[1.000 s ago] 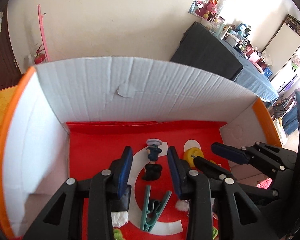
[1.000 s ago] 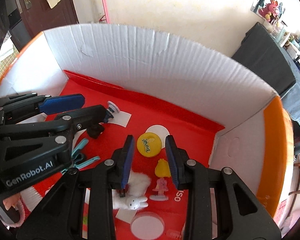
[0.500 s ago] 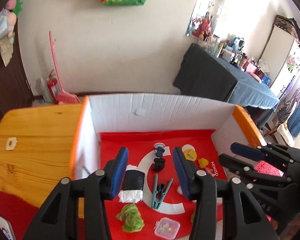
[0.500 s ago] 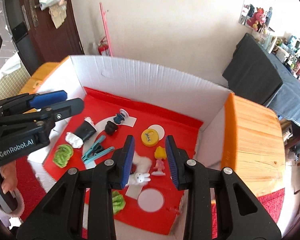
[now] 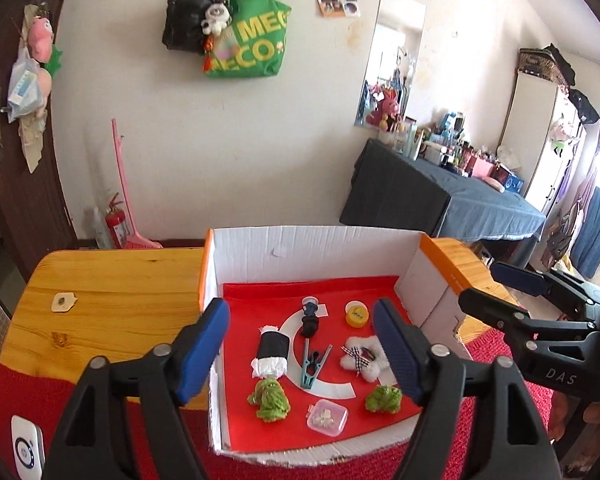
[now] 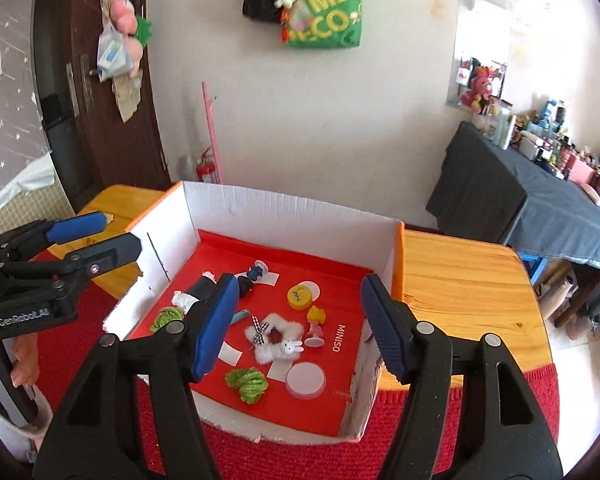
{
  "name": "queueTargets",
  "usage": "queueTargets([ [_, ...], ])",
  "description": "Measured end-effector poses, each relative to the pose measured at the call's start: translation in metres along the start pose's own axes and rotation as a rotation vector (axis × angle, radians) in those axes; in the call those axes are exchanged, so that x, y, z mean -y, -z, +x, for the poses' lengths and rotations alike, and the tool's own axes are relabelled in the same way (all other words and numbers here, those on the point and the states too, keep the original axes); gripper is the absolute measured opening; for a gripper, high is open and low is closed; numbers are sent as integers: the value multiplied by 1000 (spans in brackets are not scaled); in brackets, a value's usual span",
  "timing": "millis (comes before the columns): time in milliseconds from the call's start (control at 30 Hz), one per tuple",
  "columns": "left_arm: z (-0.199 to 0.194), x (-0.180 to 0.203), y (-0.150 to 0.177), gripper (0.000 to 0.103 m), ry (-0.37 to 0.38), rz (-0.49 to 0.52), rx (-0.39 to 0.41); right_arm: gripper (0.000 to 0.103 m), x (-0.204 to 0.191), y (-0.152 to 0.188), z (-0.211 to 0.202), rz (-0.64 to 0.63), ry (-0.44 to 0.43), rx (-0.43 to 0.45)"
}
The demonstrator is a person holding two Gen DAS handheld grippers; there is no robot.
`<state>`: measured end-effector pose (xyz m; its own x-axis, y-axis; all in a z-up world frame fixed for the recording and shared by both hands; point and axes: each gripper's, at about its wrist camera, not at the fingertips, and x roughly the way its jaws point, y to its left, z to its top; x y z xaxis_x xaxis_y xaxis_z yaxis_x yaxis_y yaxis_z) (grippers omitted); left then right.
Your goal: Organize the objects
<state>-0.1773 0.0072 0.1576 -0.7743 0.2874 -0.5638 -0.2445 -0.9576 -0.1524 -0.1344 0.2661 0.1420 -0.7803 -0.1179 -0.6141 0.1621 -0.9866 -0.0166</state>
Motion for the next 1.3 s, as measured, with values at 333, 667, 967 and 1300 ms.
queueTargets([
  [333, -12, 8, 34, 96, -57, 43, 29, 85, 13, 39, -6, 119, 7, 53],
  [667, 19, 0, 70, 99, -102, 16, -51, 86, 17, 64, 32, 134, 36, -10],
  [967, 36, -3, 84, 99, -120, 10, -97, 86, 7, 74, 48, 104, 47, -53],
  [1300, 40, -3, 87, 99, -104, 5, -110, 86, 3, 78, 52, 86, 57, -74],
])
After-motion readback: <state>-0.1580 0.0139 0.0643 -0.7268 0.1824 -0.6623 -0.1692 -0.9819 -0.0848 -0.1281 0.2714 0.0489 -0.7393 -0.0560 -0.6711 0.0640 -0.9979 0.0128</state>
